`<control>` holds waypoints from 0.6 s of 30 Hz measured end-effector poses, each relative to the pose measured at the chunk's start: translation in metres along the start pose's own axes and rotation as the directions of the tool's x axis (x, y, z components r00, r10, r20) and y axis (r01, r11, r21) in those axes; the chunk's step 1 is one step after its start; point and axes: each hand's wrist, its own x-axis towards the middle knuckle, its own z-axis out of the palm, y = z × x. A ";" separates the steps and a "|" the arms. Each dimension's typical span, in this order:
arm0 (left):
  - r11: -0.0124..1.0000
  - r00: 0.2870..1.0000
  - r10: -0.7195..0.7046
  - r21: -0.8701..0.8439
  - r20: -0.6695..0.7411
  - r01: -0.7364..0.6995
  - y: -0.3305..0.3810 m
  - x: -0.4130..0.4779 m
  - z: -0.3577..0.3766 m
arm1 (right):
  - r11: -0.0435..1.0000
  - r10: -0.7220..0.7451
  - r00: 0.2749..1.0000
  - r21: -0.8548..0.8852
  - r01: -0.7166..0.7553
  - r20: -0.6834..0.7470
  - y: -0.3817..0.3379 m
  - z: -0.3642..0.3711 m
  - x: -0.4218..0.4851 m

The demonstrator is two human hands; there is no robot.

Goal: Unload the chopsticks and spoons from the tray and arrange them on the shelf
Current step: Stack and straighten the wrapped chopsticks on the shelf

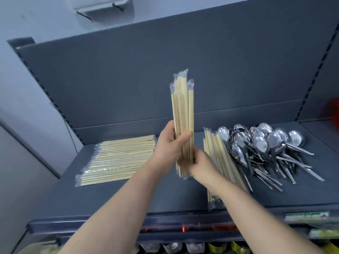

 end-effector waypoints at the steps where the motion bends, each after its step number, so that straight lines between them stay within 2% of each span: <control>1: 0.999 1.000 0.023 0.032 0.012 -0.024 0.001 -0.001 -0.002 | 1.000 -0.013 1.000 -0.023 0.012 -0.009 -0.001 0.003 0.001; 5: 0.999 0.998 0.032 -0.014 0.049 -0.032 0.008 -0.001 -0.013 | 0.996 -0.045 0.999 -0.072 0.047 0.019 0.001 0.008 0.003; 10: 1.000 0.992 -0.023 0.019 0.125 0.021 -0.004 -0.002 -0.011 | 0.997 -0.003 1.000 -0.071 0.004 0.002 0.016 0.012 0.001; 15: 0.999 0.992 -0.014 -0.034 0.124 0.019 -0.004 0.001 -0.013 | 1.000 -0.020 0.997 0.008 0.021 -0.079 0.014 0.019 0.001; 18: 0.997 0.998 -0.009 -0.073 0.056 0.013 -0.006 -0.001 -0.023 | 0.996 -0.063 0.995 -0.061 0.059 -0.082 0.005 0.026 0.000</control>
